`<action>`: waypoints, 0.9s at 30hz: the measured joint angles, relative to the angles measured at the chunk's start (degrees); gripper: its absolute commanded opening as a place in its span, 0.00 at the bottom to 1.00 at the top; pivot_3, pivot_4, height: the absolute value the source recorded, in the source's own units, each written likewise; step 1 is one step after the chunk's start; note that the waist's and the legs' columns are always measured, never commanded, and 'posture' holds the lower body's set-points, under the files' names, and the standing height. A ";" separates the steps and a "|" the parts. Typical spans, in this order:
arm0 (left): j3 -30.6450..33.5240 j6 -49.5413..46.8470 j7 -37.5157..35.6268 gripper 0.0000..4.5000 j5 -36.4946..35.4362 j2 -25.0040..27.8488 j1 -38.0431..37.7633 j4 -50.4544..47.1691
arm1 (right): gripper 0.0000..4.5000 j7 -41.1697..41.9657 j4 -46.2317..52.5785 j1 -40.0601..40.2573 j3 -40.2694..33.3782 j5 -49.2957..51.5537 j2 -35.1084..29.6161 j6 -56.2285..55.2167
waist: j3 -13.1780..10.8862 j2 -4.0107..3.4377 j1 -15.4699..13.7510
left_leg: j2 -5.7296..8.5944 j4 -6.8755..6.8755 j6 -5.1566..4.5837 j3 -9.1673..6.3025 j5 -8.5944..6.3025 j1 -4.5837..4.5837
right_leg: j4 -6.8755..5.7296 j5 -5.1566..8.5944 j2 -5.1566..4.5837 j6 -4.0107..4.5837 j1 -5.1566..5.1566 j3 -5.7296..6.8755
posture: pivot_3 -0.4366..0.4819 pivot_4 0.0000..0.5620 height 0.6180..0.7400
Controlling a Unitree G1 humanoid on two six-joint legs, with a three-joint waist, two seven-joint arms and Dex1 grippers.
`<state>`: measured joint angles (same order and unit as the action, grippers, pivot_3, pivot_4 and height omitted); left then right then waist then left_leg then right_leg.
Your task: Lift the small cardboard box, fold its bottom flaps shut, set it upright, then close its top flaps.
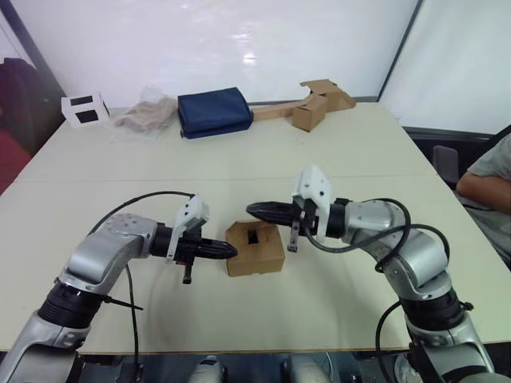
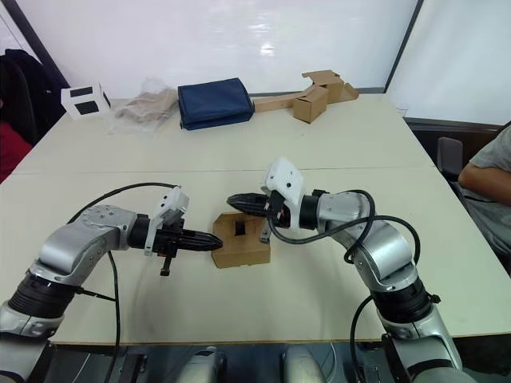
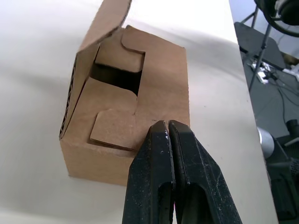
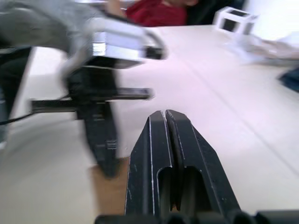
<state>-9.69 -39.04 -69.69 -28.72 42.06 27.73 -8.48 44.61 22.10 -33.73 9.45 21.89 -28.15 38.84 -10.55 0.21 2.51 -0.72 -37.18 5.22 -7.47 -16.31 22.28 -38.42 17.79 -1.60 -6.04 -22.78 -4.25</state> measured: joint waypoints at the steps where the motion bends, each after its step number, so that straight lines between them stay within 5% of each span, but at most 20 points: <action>1: -0.01 0.00 0.03 0.01 0.00 0.00 0.00 0.02 | 0.00 -1.44 -1.94 -0.54 1.12 -2.23 -0.10 -0.39 | 0.00 0.00 0.06 | 0.00 0.00 0.00 0.00 0.00 0.00 | 0.00 0.00 0.01 0.00 -0.01 0.00 | 0.48 0.27 1.00; 8: -0.01 -0.01 0.79 0.01 -0.07 -0.74 -0.12 -0.10 | 0.00 -1.85 -9.17 -2.27 7.27 -8.16 0.37 -0.64 | 0.00 0.00 0.09 | 0.00 0.02 0.00 0.00 0.00 0.00 | -0.01 0.00 0.01 0.00 -0.03 -0.01 | 0.48 0.27 1.00; 27: 8.01 -6.56 6.54 0.01 -8.24 -5.02 2.67 1.84 | 0.00 2.68 -1.70 2.50 8.44 -5.27 -1.14 2.01 | 0.00 0.00 0.06 | 0.00 0.00 0.00 -0.01 0.00 0.01 | -0.01 0.00 0.01 0.00 -0.02 0.00 | 0.48 0.27 1.00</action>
<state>-1.68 -45.61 -63.15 -36.96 37.04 30.40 -6.64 47.30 20.39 -31.22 17.89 16.62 -29.29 40.84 -10.55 0.20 2.57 -0.73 -37.18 5.23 -7.48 -16.31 22.29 -38.42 17.79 -1.59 -6.04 -22.81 -4.25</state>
